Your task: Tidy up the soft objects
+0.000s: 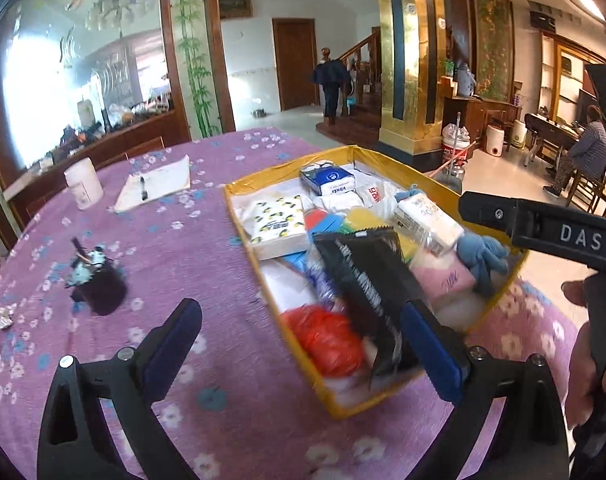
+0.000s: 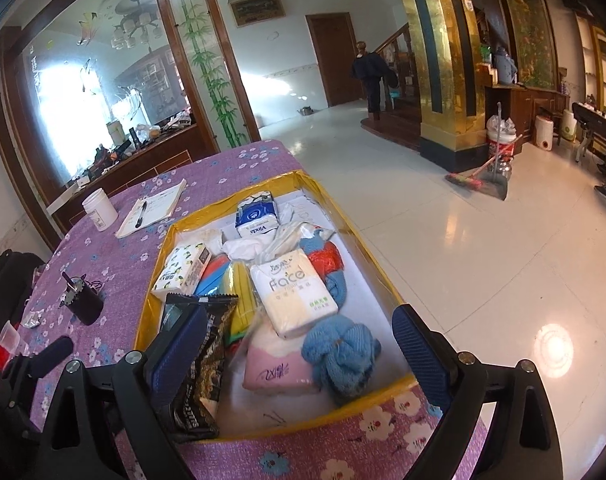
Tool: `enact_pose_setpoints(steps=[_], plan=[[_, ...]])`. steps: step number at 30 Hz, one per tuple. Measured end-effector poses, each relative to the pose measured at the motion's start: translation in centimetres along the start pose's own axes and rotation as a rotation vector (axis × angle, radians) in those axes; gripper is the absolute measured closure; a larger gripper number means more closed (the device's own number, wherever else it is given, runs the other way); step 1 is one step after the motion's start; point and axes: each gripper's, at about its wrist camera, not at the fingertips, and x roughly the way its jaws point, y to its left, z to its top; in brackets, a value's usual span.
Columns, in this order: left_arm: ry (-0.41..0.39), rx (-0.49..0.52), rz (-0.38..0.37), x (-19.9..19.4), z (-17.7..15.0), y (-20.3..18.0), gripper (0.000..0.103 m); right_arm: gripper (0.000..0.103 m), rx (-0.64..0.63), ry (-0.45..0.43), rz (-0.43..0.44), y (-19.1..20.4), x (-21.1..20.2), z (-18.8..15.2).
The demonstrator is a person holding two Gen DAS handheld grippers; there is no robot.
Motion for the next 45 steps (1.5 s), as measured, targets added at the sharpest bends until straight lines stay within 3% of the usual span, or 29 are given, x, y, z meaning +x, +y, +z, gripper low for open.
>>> enact_pose_setpoints(steps=[6,11,15,17,27,45], plan=[[-0.065,0.012,0.005,-2.5,-2.6,1.3,0.0,0.001,-0.041,-0.115,-0.042,1.2,-2.8,-4.0],[-0.053,-0.003,-0.01,-2.3,-3.0,2.2,0.0,0.001,-0.015,-0.183,-0.056,1.6,-3.8,-5.2],[-0.086,0.016,0.068,-2.5,-3.2,1.7,0.0,0.001,-0.021,-0.216,-0.065,2.4,-4.3,-6.1],[-0.103,0.054,0.144,-2.6,-3.5,0.9,0.0,0.001,-0.036,-0.219,-0.073,3.0,-4.6,-6.9],[-0.103,0.124,0.229,-2.5,-3.8,0.0,0.0,0.001,-0.061,-0.209,-0.074,4.0,-4.8,-8.4],[-0.104,0.177,0.271,-2.5,-4.3,-1.0,0.0,0.001,-0.051,-0.183,-0.07,3.6,-4.2,-8.6]])
